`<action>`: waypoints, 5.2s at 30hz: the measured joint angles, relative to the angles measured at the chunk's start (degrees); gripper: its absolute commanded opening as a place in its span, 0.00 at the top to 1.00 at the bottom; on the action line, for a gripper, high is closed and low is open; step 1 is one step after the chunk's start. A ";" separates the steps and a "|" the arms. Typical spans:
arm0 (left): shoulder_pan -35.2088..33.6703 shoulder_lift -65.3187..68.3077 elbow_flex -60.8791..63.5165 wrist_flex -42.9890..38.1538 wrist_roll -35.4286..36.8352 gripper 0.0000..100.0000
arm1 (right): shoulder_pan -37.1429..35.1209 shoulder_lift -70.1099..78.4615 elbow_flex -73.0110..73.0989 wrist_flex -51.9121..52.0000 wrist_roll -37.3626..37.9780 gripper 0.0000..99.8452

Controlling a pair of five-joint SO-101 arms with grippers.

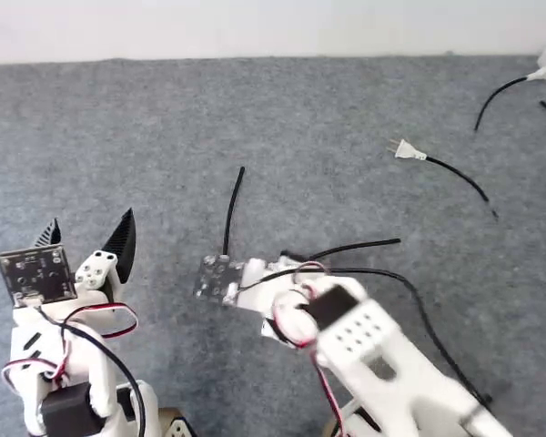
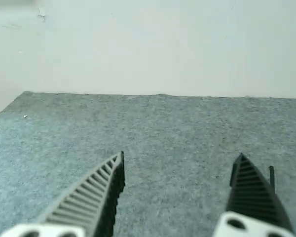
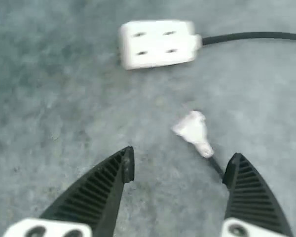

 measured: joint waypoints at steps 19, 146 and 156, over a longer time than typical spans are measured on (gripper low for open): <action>0.00 0.00 0.00 0.00 -2.02 0.67 | 10.11 35.78 -18.46 -10.20 29.71 0.70; 0.00 0.18 5.01 -2.81 -3.87 0.67 | 15.47 60.84 -66.90 40.26 21.89 0.99; 0.00 0.18 5.01 -2.81 -3.87 0.67 | 15.47 48.88 -73.23 44.04 19.60 0.99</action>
